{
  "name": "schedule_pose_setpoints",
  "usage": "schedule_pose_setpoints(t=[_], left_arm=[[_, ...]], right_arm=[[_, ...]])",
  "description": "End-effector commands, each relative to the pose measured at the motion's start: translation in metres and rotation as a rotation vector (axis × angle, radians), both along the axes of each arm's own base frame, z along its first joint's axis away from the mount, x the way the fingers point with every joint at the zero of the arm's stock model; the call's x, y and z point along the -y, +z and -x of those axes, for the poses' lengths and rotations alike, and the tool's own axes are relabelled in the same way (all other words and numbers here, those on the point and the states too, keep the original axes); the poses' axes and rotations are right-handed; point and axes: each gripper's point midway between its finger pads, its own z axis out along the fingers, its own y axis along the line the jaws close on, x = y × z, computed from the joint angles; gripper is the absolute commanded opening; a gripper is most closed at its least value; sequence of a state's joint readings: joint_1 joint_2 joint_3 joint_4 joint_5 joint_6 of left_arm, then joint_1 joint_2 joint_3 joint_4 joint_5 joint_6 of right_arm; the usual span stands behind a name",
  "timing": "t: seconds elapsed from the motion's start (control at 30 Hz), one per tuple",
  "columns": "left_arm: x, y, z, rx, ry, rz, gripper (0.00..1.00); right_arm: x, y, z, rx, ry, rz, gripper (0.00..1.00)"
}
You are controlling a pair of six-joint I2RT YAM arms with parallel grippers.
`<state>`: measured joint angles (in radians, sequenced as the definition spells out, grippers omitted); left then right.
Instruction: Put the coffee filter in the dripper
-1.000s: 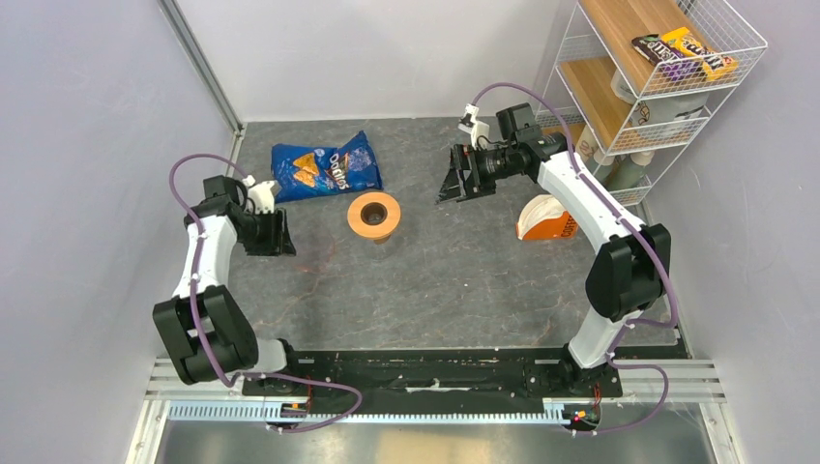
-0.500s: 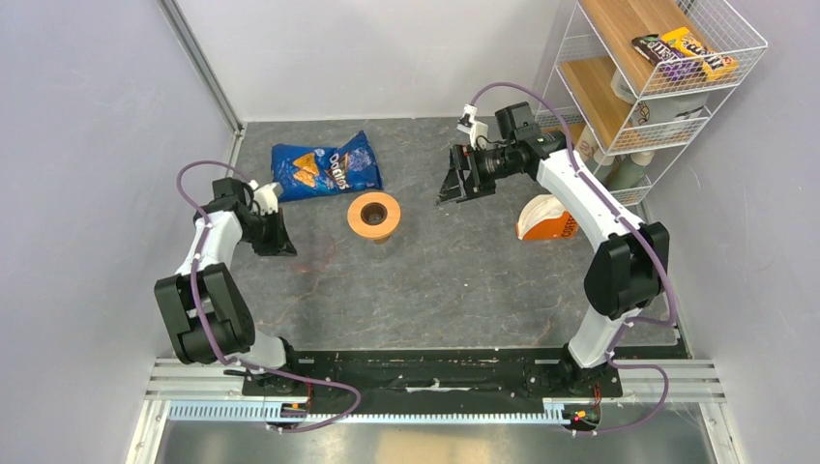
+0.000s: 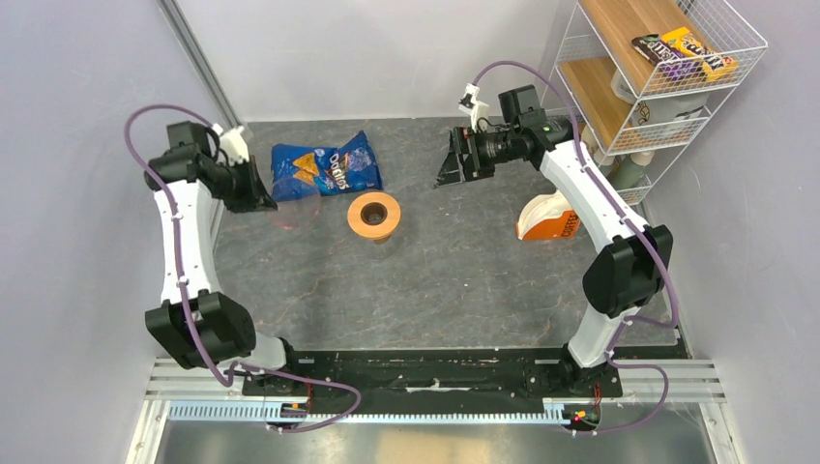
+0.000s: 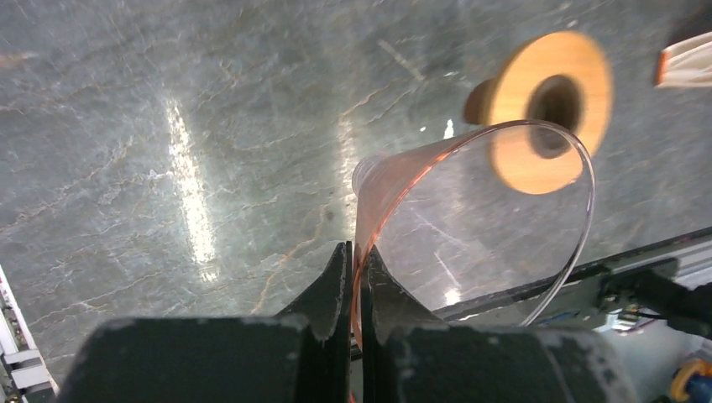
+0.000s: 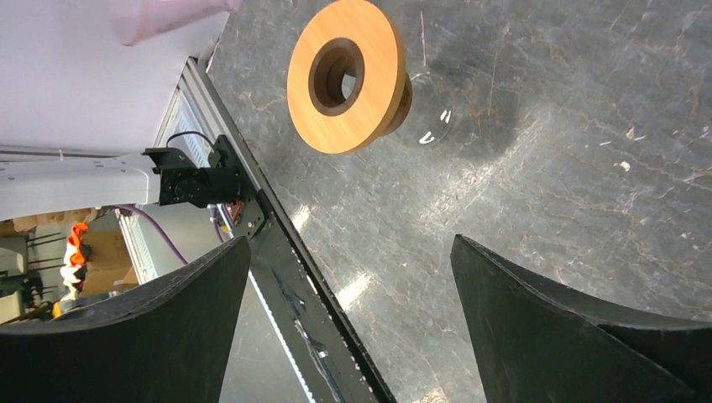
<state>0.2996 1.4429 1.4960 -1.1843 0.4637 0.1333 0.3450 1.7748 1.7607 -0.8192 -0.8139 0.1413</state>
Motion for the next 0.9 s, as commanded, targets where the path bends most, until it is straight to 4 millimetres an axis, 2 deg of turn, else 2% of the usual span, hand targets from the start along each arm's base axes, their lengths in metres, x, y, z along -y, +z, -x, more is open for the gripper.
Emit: schedule_pose_setpoints(t=[0.0, 0.07, 0.13, 0.23, 0.27, 0.47, 0.87], left_arm=[[0.035, 0.067, 0.016, 0.018, 0.02, 0.145, 0.02], [0.046, 0.091, 0.009, 0.074, 0.035, 0.162, 0.02], [0.056, 0.105, 0.001, 0.114, 0.059, 0.105, 0.02], [0.084, 0.115, -0.007, 0.131, 0.032, 0.085, 0.02], [0.1, 0.114, -0.007, 0.128, -0.005, 0.082, 0.02], [0.136, 0.095, -0.018, 0.07, -0.089, 0.047, 0.02], [0.163, 0.062, -0.045, -0.015, -0.141, 0.051, 0.02]], right_arm=[[0.0, 0.046, -0.006, 0.157, -0.023, -0.023, 0.97], [0.0, 0.046, -0.01, 0.191, -0.034, 0.008, 0.97], [0.0, 0.045, -0.011, 0.224, -0.036, 0.042, 0.97], [0.006, 0.04, -0.013, 0.252, -0.058, 0.091, 0.97], [0.007, 0.04, -0.013, 0.266, -0.057, 0.104, 0.97], [0.017, 0.041, -0.014, 0.361, -0.055, 0.184, 0.97], [0.018, 0.035, -0.012, 0.36, -0.037, 0.201, 0.97]])
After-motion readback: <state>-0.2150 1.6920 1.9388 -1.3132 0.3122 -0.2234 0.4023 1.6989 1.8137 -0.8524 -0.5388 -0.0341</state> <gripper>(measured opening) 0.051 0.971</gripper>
